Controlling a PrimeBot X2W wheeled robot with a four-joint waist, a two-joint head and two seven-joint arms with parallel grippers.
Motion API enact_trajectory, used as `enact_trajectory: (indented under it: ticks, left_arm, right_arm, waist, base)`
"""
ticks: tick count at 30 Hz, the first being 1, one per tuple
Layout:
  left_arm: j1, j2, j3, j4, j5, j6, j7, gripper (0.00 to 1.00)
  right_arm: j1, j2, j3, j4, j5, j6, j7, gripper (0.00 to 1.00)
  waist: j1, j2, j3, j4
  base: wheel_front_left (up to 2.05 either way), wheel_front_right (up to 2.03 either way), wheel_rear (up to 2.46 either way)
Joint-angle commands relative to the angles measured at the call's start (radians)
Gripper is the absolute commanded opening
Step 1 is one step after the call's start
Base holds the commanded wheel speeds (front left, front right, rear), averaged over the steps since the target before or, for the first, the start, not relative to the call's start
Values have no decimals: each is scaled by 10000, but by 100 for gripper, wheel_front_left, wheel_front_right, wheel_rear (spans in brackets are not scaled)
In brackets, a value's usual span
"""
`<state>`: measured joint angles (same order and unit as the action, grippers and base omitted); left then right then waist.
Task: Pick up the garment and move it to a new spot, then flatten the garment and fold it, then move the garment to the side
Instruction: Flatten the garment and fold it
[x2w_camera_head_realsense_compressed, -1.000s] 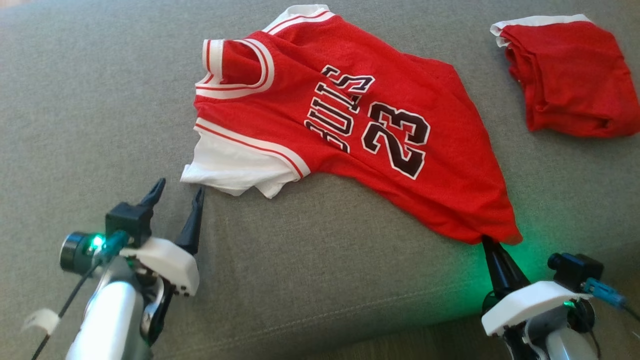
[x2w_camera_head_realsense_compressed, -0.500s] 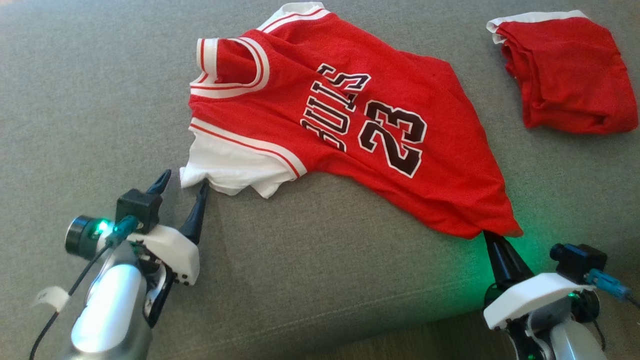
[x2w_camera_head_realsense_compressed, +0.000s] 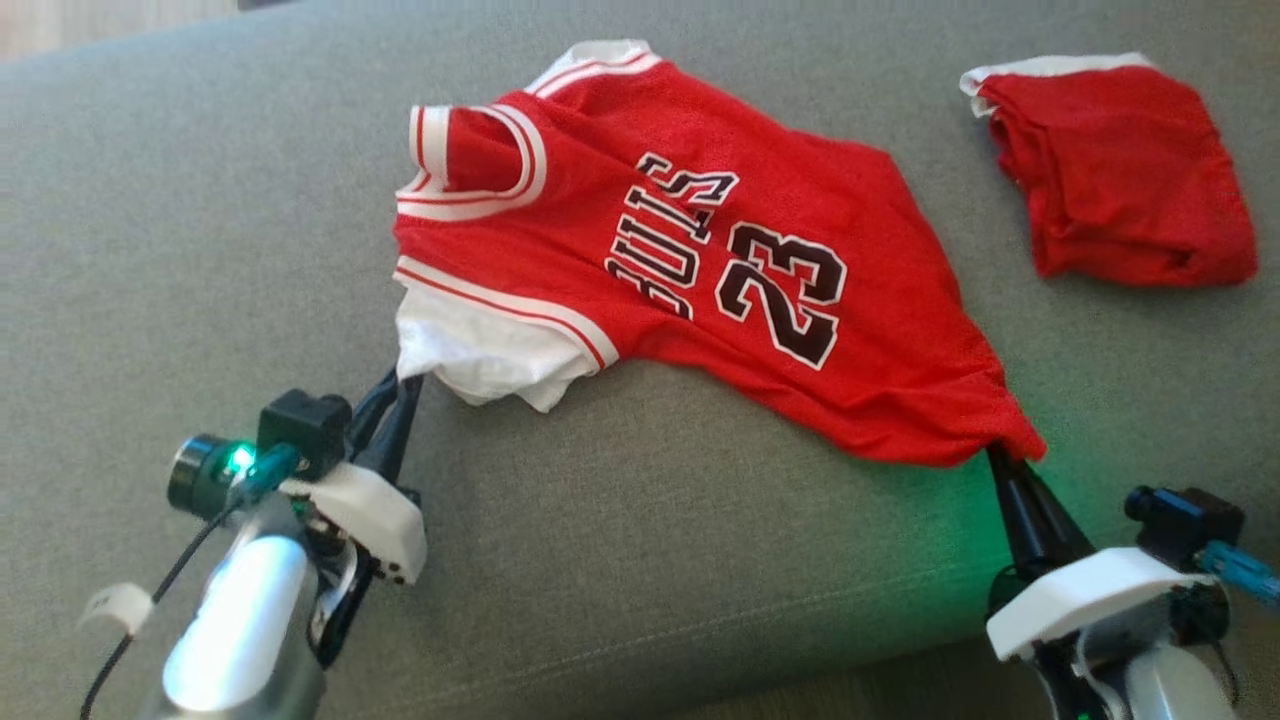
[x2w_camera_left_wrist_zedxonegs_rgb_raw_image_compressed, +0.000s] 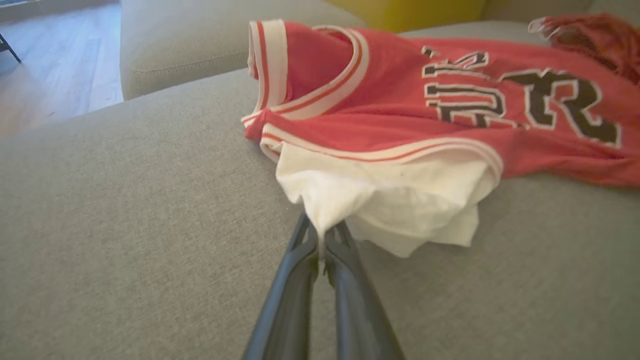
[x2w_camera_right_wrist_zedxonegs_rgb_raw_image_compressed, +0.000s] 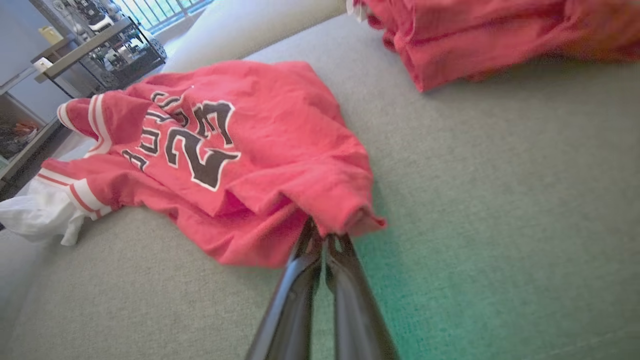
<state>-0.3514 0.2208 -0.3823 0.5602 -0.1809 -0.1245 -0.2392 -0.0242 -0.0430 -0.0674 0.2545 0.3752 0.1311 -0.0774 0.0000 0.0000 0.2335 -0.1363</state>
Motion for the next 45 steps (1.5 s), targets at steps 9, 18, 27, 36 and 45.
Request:
enact_trajectory:
  ticks: [9,18,27,36,45]
  left_arm:
    - [848,1281,-598,-4735,-6070,-59,1327,0]
    - [-196,956,1650,-7662,-11596,1265,3276,0]
    - [-2861,628,2871,-7243,-12997,3799,3845,0]
    - [-6505,1150,2429,-4428,-11974,3892,3942,0]
    - [-10848,1506,1475,-1353,-10166,2628,3255,0]
  right_arm:
    - [-569,-72,-299,-2890,-799,-4,912,0]
    - [-2222,-1083,-833,-4616,-1144,-4,2543,0]
    - [-4511,-1891,-784,-4181,-1022,-4,3728,0]
    - [-7985,-2169,516,-1963,-899,-4,3864,0]
    - [-12328,-1775,1230,1236,-1738,-4,2629,0]
  waist:
    - [0,0,-1029,124]
    - [0,0,-1762,223]
    - [0,0,-1812,98]
    - [0,0,-399,-1]
    - [0,0,2040,242]
  base:
    - [0,0,0]
    - [0,0,0]
    - [0,0,0]
    - [0,0,0]
    - [0,0,0]
